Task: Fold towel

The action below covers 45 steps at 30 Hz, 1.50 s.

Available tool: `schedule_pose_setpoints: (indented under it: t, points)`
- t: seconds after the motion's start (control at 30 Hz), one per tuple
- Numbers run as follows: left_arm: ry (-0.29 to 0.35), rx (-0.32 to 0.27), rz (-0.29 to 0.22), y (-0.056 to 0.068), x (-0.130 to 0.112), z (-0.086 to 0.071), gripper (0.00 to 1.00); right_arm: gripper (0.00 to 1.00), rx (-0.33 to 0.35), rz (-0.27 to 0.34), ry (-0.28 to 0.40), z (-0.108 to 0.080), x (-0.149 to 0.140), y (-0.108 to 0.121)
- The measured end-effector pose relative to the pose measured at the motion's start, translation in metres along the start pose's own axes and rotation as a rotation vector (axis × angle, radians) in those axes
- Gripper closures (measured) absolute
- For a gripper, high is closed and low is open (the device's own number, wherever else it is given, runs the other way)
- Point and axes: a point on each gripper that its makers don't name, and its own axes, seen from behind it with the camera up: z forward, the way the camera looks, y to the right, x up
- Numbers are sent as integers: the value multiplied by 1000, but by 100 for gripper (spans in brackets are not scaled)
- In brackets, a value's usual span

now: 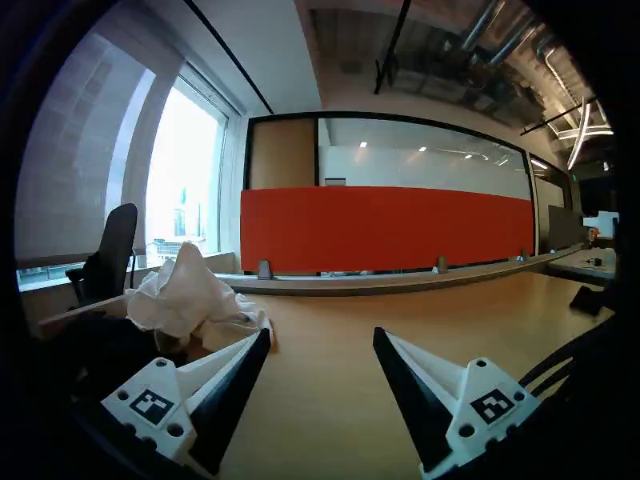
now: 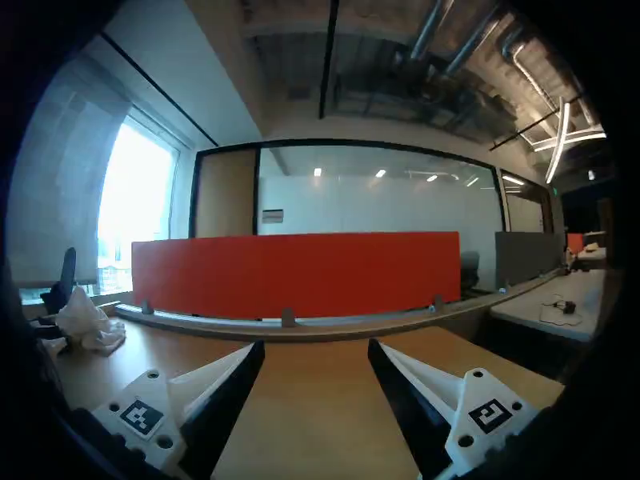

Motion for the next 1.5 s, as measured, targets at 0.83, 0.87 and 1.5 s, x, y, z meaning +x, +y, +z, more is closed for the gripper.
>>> schedule_pose_setpoints:
  t: [0.83,0.87,1.5]
  points:
    - [0,0,0,0,-1,0,5,0,2,-29,-39,3,-72,8]
    - [0,0,0,0,-1,0,5,0,2,-29,-40,4,-74,9]
    - [1,0,-1,0,-1,0,5,0,12,-50,-37,-4,-83,3]
